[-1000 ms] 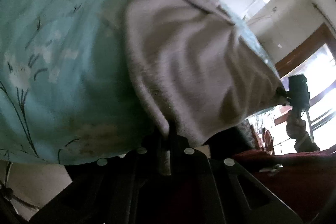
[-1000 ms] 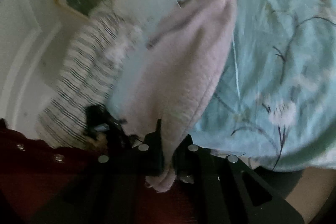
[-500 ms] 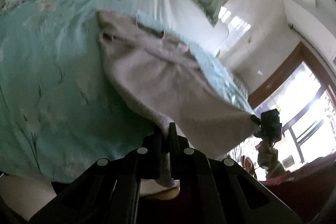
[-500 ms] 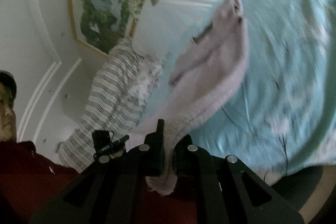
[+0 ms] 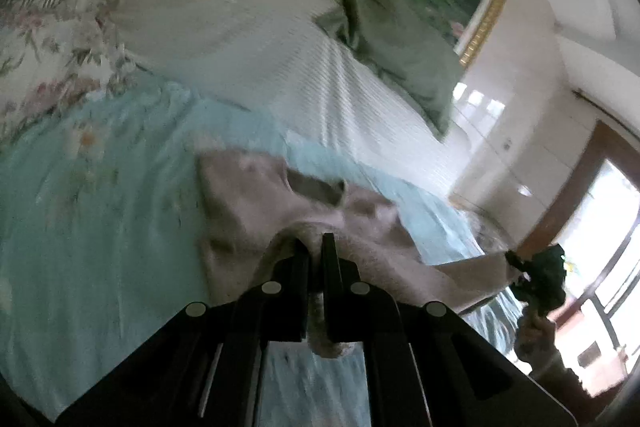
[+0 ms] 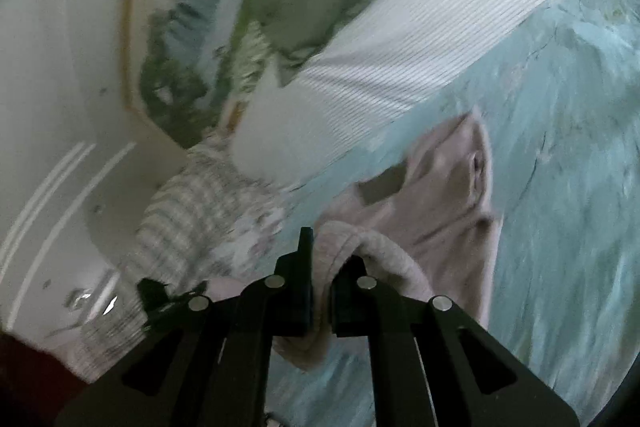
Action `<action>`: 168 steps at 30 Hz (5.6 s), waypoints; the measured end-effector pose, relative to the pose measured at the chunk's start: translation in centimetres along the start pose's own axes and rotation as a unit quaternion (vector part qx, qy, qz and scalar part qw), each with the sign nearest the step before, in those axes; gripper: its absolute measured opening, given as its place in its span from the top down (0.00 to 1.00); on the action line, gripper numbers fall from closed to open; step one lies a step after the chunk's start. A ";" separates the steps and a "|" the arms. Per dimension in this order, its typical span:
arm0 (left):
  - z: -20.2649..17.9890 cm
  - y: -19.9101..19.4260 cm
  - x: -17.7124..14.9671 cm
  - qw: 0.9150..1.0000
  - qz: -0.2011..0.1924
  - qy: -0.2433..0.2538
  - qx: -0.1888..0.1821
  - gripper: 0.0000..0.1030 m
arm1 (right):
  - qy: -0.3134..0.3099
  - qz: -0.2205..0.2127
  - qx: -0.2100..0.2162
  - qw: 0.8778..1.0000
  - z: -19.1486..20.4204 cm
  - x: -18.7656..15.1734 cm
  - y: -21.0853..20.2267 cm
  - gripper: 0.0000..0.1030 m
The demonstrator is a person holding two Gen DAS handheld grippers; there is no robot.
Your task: Fold small clothes
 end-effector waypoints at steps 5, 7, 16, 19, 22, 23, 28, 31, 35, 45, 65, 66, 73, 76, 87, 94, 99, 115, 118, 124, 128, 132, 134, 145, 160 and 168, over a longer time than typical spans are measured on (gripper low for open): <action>1.0 7.4 5.5 0.999 0.008 -0.008 0.036 0.97 | 0.015 0.015 -0.077 0.997 -2.8 5.2 5.4 0.93; 1.9 10.0 6.7 0.999 0.018 -0.014 0.046 0.97 | 0.019 0.021 -0.094 0.995 -3.9 6.3 7.0 0.93; 7.8 21.0 9.4 0.991 0.070 -0.049 0.108 0.96 | 0.059 0.082 -0.160 0.982 -10.6 8.6 14.5 0.91; 9.9 23.5 8.8 0.985 0.089 -0.064 0.132 0.96 | 0.065 0.104 -0.193 0.973 -12.4 8.1 16.4 0.90; 11.3 25.6 7.8 0.979 0.112 -0.072 0.158 0.95 | 0.088 0.105 -0.180 0.974 -13.6 7.9 16.6 0.82; 11.6 25.9 7.4 0.977 0.117 -0.075 0.161 0.93 | 0.094 0.100 -0.170 0.976 -13.7 7.9 16.2 0.79; 12.1 23.8 6.5 0.976 0.107 -0.111 0.151 0.84 | 0.056 0.042 -0.175 0.982 -10.7 8.0 11.8 0.45; 9.5 21.5 5.3 0.982 0.097 -0.084 0.141 0.77 | -0.005 0.052 -0.171 0.984 -7.3 6.4 11.1 0.43; 5.1 22.0 2.3 0.985 0.134 -0.042 0.101 0.77 | -0.121 0.188 -0.207 0.952 -4.1 1.7 16.3 0.43; 3.7 31.2 3.5 0.964 0.222 0.020 0.143 0.76 | -0.145 0.212 -0.316 0.913 -7.2 6.3 22.3 0.45; 3.8 18.8 -1.3 0.986 0.115 -0.069 0.096 0.54 | -0.025 0.119 -0.225 0.967 -3.0 -1.8 14.6 0.34; 3.2 17.2 -2.6 0.987 0.107 -0.080 0.091 0.47 | -0.023 0.119 -0.222 0.967 -2.9 -2.3 14.7 0.32; 1.3 13.3 -9.9 0.981 0.138 -0.121 0.055 0.34 | 0.001 0.118 -0.205 0.972 -1.9 -4.7 13.7 0.31; 2.0 13.5 -11.4 0.973 0.158 -0.163 0.034 0.33 | 0.001 0.119 -0.198 0.973 -1.1 -5.3 13.2 0.31; 5.9 15.7 -10.8 0.954 0.110 -0.280 0.022 0.23 | -0.009 0.125 -0.189 0.974 0.4 -6.4 12.1 0.27; 7.6 17.9 -8.0 0.954 0.069 -0.285 0.068 0.23 | -0.005 0.119 -0.189 0.975 -0.1 -5.8 12.1 0.26; 8.6 18.3 -7.0 0.953 0.059 -0.287 0.080 0.30 | -0.002 0.120 -0.190 0.974 -0.9 -4.9 12.7 0.26; -2.6 20.0 -1.6 0.994 0.066 -0.068 0.055 0.92 | 0.012 0.118 -0.139 0.983 -3.0 1.3 13.2 0.26; -7.8 22.5 -1.8 0.995 0.087 0.015 0.045 0.92 | 0.014 0.122 -0.132 0.984 -3.1 1.9 13.3 0.26; -11.4 27.4 -5.4 0.982 0.147 0.101 0.066 0.92 | 0.048 0.163 -0.100 0.980 -5.1 1.9 15.6 0.26; -10.7 28.9 -7.0 0.978 0.172 0.098 0.067 0.93 | 0.058 0.193 -0.088 0.976 -5.6 1.4 18.4 0.26; -10.8 28.4 -7.0 0.980 0.163 0.096 0.059 0.93 | 0.049 0.213 -0.085 0.972 -4.8 1.4 21.9 0.26; -11.1 28.4 -7.0 0.980 0.159 0.101 0.058 0.93 | 0.045 0.221 -0.093 0.970 -4.5 1.8 23.8 0.26; -13.0 26.1 -6.0 0.984 0.137 0.106 0.045 0.93 | -0.020 0.169 -0.116 0.979 -2.2 5.8 24.9 0.85; -22.3 32.8 -9.8 0.971 0.191 0.146 -0.022 0.93 | 0.005 0.148 -0.205 0.967 -10.9 6.7 14.7 0.85; -22.7 33.9 -10.4 0.967 0.202 0.154 -0.018 0.92 | -0.001 0.139 -0.220 0.966 -11.2 6.7 14.5 0.85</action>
Point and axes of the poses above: each gripper's, at about its wrist camera, not at the fingertips, and y roughly the way its jaws point, z to its left, x to its top, the point moved 2 cm from there along y, roughly the way its jaws point, and after that the axes turned 7 degrees about z, right-handed, at the moved point
